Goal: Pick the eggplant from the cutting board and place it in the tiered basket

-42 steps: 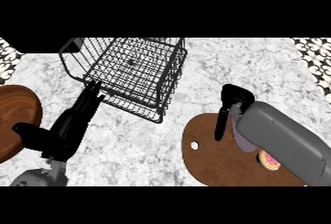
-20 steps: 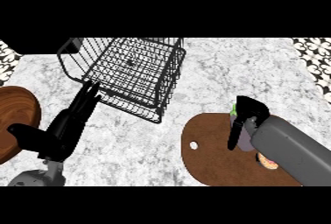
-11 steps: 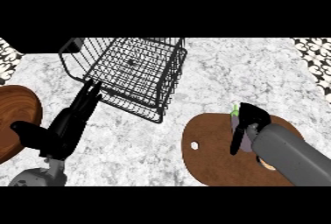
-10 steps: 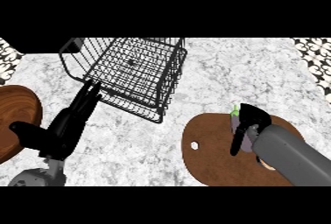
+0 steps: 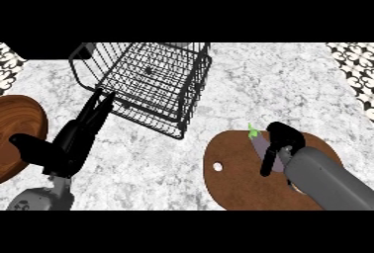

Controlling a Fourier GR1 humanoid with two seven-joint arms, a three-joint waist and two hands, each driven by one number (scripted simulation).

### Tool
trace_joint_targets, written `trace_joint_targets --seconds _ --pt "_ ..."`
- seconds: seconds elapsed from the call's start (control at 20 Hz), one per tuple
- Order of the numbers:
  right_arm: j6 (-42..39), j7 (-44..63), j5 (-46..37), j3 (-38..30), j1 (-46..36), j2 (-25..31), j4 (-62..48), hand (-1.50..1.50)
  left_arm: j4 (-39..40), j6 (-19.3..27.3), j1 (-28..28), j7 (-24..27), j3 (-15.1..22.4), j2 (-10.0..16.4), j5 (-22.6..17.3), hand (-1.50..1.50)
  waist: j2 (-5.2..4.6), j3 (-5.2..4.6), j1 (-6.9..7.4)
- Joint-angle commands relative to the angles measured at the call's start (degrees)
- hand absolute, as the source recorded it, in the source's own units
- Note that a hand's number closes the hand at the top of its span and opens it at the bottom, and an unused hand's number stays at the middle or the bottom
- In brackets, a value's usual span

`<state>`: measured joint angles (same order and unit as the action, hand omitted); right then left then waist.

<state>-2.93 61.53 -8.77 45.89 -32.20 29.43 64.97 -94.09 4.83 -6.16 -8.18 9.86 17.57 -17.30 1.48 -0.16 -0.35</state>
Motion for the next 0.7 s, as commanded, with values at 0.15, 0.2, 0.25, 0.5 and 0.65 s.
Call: trace_joint_targets --seconds 0.15,0.2,0.25,0.5,0.65 --pt "0.5 0.4 -3.1 -0.5 2.9 -2.4 0.4 1.50 6.5 -1.3 -2.3 -3.6 0.2 -0.8 0.0 0.00 -1.55 0.14 -0.31" --pt "0.1 3.5 -3.4 -0.6 0.6 -4.2 1.9 1.50 7.3 -1.3 -0.6 -2.6 2.1 -1.9 1.1 0.00 -1.53 0.11 -0.35" --pt "0.4 1.6 -4.6 -1.4 -1.0 -5.5 -2.4 1.50 0.6 1.5 -0.7 -7.6 2.7 -2.4 0.9 0.00 -1.53 0.19 0.67" --pt "5.2 4.0 -6.9 -4.6 2.4 -4.4 6.4 1.50 4.9 0.2 0.7 -2.8 1.4 -2.6 2.3 0.00 -1.29 0.12 -0.68" --pt "17.0 12.9 -17.5 1.2 3.6 -14.6 8.1 1.50 3.8 0.7 0.7 -4.3 1.5 -2.4 1.8 0.00 -0.80 0.05 -2.28"
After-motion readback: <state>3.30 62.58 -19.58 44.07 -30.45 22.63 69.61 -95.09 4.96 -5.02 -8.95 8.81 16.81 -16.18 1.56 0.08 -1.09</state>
